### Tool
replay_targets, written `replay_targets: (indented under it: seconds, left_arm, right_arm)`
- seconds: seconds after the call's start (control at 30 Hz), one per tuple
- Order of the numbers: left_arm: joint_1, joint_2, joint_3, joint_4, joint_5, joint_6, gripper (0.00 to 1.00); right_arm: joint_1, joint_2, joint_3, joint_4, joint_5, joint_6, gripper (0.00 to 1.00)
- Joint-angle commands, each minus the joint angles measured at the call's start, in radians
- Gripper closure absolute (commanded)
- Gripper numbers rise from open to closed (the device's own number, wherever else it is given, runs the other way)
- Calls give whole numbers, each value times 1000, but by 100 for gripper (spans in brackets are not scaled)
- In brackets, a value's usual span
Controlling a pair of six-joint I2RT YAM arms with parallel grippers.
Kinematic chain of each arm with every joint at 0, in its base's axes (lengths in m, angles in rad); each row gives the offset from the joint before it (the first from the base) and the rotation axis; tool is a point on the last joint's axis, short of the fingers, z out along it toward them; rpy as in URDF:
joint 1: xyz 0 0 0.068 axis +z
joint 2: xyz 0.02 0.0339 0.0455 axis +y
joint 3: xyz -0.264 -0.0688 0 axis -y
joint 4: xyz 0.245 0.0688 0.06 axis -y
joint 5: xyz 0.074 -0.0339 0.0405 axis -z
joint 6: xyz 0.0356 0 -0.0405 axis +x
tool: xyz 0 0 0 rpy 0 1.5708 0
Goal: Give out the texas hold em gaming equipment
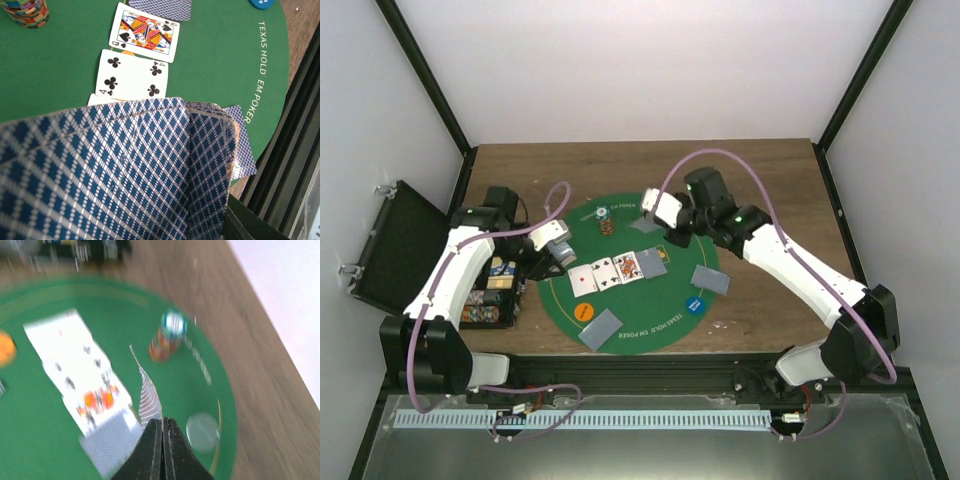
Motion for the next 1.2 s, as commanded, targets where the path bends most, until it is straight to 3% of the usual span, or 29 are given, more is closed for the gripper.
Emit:
replay_targets:
  seconds: [0.0,0.3,0.6,1.17]
  left_arm:
    - [6,-19,-9,15,38,7,55]
    - [7,-20,-10,13,32,5,55]
    - [7,-12,-10,15,33,2,54]
    - [7,-18,-2,7,28,2,54]
  right_arm:
    - [4,12,-102,-212,340,-519,99]
    - [-43,180,-6,-396,336,-618,99]
    - [-44,219,-99,-219,299,-738,99]
    - [-44,370,-88,-72,361,-799,99]
